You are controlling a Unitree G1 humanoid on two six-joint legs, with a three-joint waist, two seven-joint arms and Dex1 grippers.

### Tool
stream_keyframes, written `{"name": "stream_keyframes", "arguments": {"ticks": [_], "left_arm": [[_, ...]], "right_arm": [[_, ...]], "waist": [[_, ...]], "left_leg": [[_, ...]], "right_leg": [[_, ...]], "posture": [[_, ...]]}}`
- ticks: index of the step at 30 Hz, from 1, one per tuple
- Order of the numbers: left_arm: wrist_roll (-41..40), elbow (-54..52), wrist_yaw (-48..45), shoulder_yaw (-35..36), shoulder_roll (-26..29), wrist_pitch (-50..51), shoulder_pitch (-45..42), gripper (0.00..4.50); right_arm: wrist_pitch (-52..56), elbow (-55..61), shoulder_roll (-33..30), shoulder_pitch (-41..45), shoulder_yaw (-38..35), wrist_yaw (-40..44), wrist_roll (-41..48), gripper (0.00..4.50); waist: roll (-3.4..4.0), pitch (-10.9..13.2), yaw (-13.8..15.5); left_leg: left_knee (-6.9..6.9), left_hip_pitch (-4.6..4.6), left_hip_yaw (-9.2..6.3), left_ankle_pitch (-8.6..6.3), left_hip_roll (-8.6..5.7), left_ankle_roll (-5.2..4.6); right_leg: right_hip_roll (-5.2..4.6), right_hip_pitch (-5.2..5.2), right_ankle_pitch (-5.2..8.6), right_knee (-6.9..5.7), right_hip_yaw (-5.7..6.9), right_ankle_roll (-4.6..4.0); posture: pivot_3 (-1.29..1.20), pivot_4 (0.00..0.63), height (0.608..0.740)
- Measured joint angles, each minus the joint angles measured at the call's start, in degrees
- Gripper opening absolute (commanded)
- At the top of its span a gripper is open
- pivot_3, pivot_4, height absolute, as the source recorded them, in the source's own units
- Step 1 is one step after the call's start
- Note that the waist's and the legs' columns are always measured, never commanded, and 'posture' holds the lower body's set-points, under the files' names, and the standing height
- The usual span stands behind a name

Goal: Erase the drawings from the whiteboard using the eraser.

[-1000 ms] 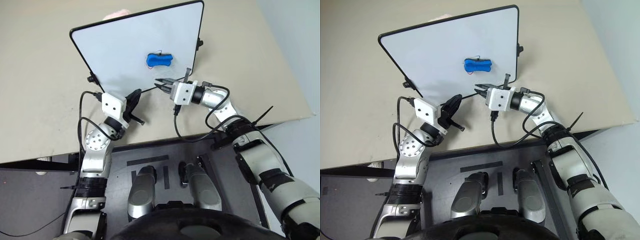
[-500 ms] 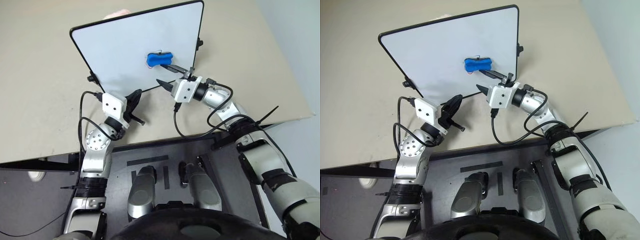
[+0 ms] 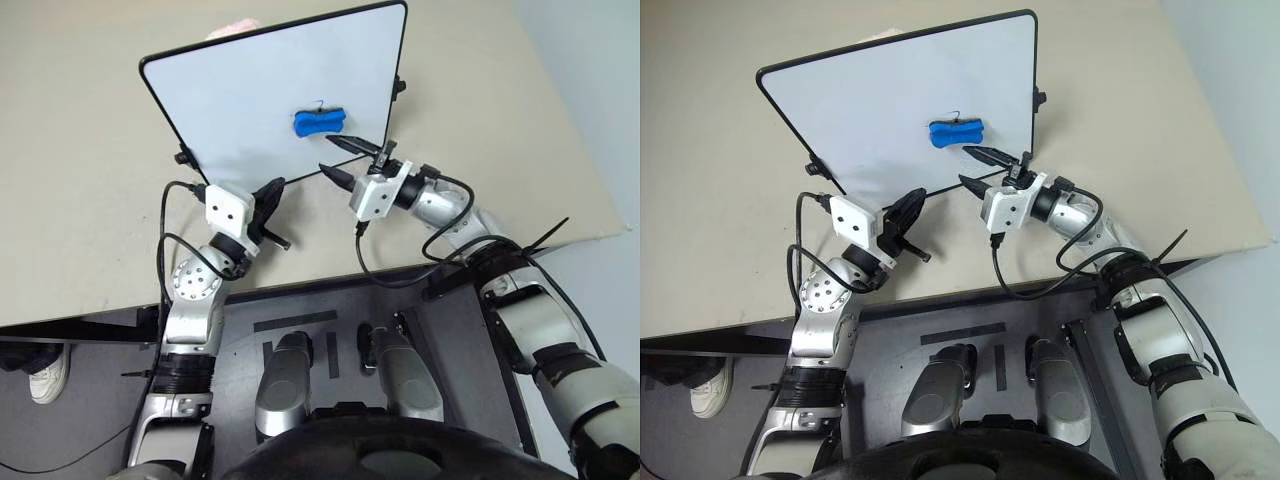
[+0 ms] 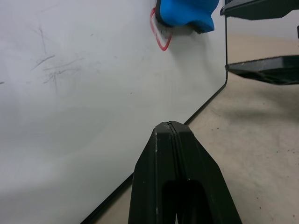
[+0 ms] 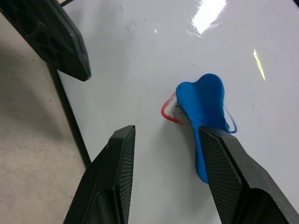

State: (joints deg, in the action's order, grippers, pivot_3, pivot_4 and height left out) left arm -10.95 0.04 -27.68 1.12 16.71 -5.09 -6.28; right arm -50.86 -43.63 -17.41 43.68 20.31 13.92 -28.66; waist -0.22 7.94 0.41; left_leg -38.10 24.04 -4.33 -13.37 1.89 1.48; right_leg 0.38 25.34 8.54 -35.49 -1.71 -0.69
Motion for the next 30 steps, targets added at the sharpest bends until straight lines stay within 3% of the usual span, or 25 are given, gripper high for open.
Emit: {"name": "stream_keyframes", "arguments": {"ticks": [12,30], "left_arm": [[0.01,0.02,-0.67,-0.07,-0.07,0.0,-0.07,0.0],[0.01,0.02,-0.67,-0.07,-0.09,0.0,-0.08,0.0]], "right_arm": [[0.49,-1.95,-0.41,3.72,0.76,-11.86,-7.44,2.26],[1.88,-8.6,1.63,7.89,3.02,-15.11,-8.82,2.26]], "waist": [[0.0,0.0,0.01],[0.0,0.0,0.0]], "left_leg": [[0.0,0.0,0.0,0.0,0.0,0.0],[0.02,0.02,0.0,-0.02,0.01,0.01]], "right_leg": [[0.0,0.0,-0.01,0.03,0.0,0.02],[0.0,0.0,-0.01,0.07,0.0,0.02]], "posture": [[0.0,0.15,0.74],[0.0,0.15,0.74]]}}
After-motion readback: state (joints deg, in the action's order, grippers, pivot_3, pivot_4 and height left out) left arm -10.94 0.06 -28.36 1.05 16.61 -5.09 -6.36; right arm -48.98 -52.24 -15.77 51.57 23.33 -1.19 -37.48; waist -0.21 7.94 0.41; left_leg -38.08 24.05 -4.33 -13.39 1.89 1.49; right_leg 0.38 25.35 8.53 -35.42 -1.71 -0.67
